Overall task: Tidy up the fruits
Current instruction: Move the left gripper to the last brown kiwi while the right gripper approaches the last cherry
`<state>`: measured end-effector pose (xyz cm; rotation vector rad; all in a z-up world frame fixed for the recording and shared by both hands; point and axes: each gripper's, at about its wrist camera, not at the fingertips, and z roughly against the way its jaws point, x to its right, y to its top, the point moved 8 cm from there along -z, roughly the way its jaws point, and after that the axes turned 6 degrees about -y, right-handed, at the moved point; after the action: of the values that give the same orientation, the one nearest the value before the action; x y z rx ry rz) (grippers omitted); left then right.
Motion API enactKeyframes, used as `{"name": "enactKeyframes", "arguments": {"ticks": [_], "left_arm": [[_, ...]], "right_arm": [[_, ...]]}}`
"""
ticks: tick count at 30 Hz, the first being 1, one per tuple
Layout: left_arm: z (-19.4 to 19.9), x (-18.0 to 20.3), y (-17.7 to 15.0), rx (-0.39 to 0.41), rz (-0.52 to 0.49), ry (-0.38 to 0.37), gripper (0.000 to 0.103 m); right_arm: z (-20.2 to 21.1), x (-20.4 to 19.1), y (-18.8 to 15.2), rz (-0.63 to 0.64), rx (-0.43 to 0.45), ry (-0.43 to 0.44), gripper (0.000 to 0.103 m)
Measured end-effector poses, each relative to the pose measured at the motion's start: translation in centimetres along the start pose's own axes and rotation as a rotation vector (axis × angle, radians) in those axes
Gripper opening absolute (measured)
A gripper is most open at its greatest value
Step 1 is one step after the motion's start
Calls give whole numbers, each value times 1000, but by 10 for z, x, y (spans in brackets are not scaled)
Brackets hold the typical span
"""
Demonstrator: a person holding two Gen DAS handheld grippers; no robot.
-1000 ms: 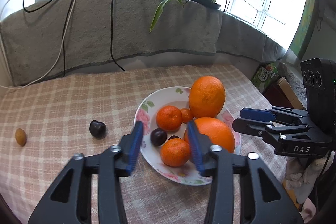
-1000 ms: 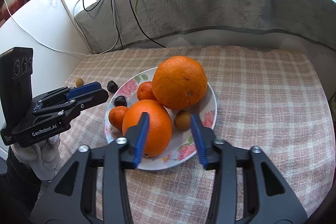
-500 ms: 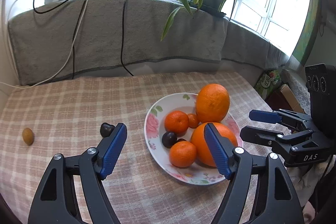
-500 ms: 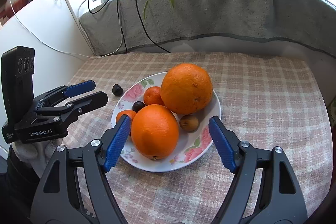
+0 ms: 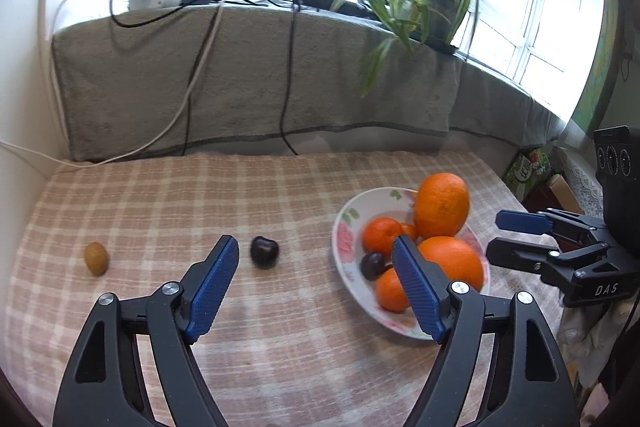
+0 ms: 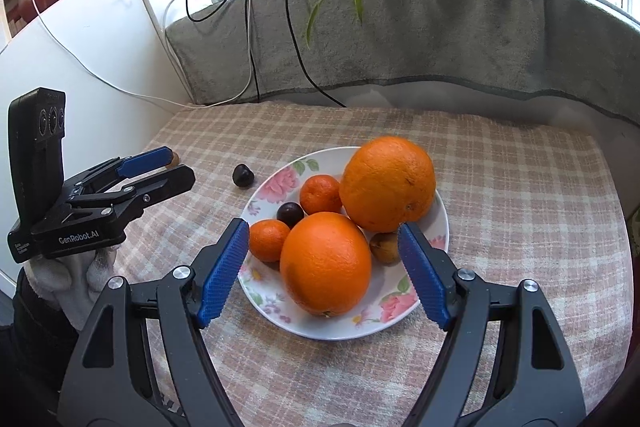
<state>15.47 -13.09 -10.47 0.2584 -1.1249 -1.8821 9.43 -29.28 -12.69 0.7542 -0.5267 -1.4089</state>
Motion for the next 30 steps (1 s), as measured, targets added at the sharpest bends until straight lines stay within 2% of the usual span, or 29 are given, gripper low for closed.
{"name": "enactKeyframes", "arguments": {"ticks": [10,25,30], "left_arm": [[22,-58,-12,4,50,91,79],[34,-126,-25,-6,139,167,78],[29,-147,-25,-18,178,170,67]], "right_arm": [[-8,-27,13,64,1,16,79],[-46,-86,28,196,-38,45,79],[-66,-106,29,240,-70,61,79]]}}
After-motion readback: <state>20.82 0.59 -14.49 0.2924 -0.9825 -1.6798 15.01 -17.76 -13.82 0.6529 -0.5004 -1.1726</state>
